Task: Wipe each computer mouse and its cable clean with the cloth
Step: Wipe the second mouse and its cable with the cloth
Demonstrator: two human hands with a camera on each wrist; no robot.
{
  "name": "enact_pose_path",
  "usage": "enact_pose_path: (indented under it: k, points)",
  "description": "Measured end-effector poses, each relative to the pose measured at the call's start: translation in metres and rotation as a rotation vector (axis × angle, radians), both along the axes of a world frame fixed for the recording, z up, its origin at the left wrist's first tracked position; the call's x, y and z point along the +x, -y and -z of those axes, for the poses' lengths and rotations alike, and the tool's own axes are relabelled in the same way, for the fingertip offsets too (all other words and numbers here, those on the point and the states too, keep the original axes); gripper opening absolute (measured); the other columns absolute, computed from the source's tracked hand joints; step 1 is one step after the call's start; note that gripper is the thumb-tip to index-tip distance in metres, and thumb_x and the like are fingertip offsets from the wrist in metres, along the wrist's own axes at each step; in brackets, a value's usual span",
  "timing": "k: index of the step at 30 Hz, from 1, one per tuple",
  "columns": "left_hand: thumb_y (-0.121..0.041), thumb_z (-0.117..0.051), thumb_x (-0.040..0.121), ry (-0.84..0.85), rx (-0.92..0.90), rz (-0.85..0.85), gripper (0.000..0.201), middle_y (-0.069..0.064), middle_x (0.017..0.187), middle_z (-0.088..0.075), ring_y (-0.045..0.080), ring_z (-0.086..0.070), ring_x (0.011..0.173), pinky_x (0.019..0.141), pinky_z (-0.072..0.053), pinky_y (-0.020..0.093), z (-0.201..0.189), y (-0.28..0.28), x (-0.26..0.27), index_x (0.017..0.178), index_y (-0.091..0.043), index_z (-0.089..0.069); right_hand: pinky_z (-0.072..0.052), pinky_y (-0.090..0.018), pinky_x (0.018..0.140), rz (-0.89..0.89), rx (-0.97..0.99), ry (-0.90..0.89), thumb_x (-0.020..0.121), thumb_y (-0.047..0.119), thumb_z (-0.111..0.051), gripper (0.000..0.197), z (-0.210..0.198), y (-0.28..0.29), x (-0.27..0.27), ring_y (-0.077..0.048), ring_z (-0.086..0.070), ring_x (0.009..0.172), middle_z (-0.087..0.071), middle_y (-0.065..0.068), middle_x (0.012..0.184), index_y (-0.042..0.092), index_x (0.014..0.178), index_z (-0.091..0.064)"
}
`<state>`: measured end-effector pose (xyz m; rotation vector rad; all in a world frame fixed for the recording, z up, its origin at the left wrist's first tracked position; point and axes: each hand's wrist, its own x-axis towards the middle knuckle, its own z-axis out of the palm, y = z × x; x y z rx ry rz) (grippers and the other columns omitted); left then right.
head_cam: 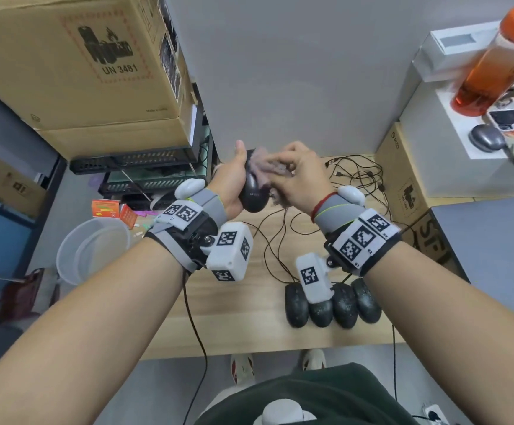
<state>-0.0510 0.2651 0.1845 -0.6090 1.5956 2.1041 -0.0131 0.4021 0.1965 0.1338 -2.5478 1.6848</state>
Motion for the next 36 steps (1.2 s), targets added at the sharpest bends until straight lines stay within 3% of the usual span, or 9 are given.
enact_pose_path:
  k: [4, 7, 11, 14, 17, 22, 29, 34, 36]
  points:
    - [-0.062, -0.037, 0.102, 0.028, -0.026, 0.035, 0.063, 0.019, 0.096, -0.071, 0.029, -0.072, 0.072, 0.071, -0.06, 0.038, -0.006, 0.009, -0.007, 0.099, -0.006, -0.065, -0.048, -0.022, 0.042, -0.214, -0.085, 0.082, 0.072, 0.013, -0.086, 0.019, 0.006, 0.011, 0.018, -0.022, -0.054, 0.051, -0.042, -0.002, 0.099, 0.017, 0.089, -0.079]
    - [-0.07, -0.048, 0.092, 0.006, -0.159, 0.052, 0.07, 0.017, 0.106, -0.075, 0.038, -0.074, 0.093, 0.092, -0.056, 0.054, 0.001, 0.012, -0.008, 0.115, -0.007, -0.068, -0.053, -0.028, 0.056, -0.064, -0.141, 0.067, 0.072, 0.007, -0.085, 0.027, 0.009, -0.003, 0.005, -0.014, -0.055, 0.06, -0.045, -0.002, 0.096, 0.021, 0.093, -0.077]
    - [-0.058, -0.041, 0.103, -0.033, -0.152, 0.115, 0.063, 0.02, 0.093, -0.072, 0.032, -0.068, 0.065, 0.058, -0.057, 0.036, 0.006, 0.003, 0.002, 0.119, -0.003, -0.068, -0.041, -0.011, 0.078, 0.101, 0.03, -0.017, 0.081, 0.021, -0.079, 0.031, 0.009, -0.016, -0.018, 0.002, -0.049, 0.079, -0.042, 0.007, 0.091, 0.035, 0.107, -0.07]
    - [-0.056, -0.039, 0.104, -0.054, -0.131, 0.074, 0.06, 0.021, 0.112, -0.073, 0.029, -0.071, 0.075, 0.065, -0.057, 0.036, 0.006, 0.002, -0.001, 0.124, -0.007, -0.067, -0.051, -0.023, 0.066, -0.006, 0.01, -0.043, 0.086, 0.018, -0.074, 0.029, 0.008, -0.003, -0.008, -0.003, -0.052, 0.073, -0.038, -0.001, 0.104, 0.023, 0.115, -0.072]
    - [-0.066, -0.032, 0.101, -0.001, -0.135, 0.073, 0.072, 0.021, 0.119, -0.072, 0.031, -0.074, 0.096, 0.086, -0.059, 0.043, 0.003, 0.009, -0.007, 0.124, -0.006, -0.065, -0.048, -0.014, 0.076, -0.138, 0.098, -0.162, 0.084, 0.014, -0.075, 0.031, 0.016, 0.009, 0.007, 0.009, -0.048, 0.078, -0.038, -0.003, 0.111, 0.018, 0.115, -0.073]
    - [-0.068, -0.021, 0.102, -0.065, -0.152, 0.24, 0.076, 0.013, 0.075, -0.069, 0.024, -0.064, 0.055, 0.055, -0.053, 0.03, -0.004, 0.004, 0.009, 0.105, -0.008, -0.068, -0.043, -0.004, 0.068, -0.024, 0.106, -0.069, 0.089, 0.024, -0.07, 0.029, 0.021, -0.004, -0.015, -0.012, -0.051, 0.088, -0.035, -0.002, 0.108, 0.024, 0.118, -0.071]
    - [-0.063, -0.044, 0.1, -0.088, -0.171, 0.104, 0.063, 0.018, 0.102, -0.075, 0.03, -0.071, 0.073, 0.068, -0.059, 0.039, 0.003, 0.006, 0.001, 0.115, -0.009, -0.072, -0.042, -0.006, 0.046, 0.021, 0.046, -0.044, 0.099, 0.019, -0.057, 0.032, 0.011, 0.002, 0.002, -0.008, -0.049, 0.05, -0.033, -0.005, 0.107, 0.015, 0.131, -0.061]
    - [-0.067, -0.032, 0.101, 0.002, -0.1, 0.041, 0.067, 0.018, 0.106, -0.074, 0.026, -0.074, 0.07, 0.057, -0.059, 0.032, 0.002, 0.016, -0.003, 0.112, -0.01, -0.066, -0.046, -0.01, 0.071, -0.176, 0.191, -0.222, 0.089, 0.016, -0.07, 0.034, 0.018, 0.017, 0.018, -0.008, -0.05, 0.065, -0.04, -0.003, 0.106, 0.019, 0.123, -0.068]
    - [-0.061, -0.031, 0.104, -0.008, -0.078, 0.043, 0.064, 0.017, 0.098, -0.075, 0.026, -0.073, 0.069, 0.059, -0.06, 0.032, -0.001, 0.013, 0.001, 0.111, -0.007, -0.065, -0.047, -0.009, 0.064, -0.143, 0.15, -0.166, 0.087, 0.018, -0.073, 0.03, 0.015, 0.012, 0.01, -0.014, -0.052, 0.067, -0.04, 0.002, 0.097, 0.016, 0.116, -0.072]
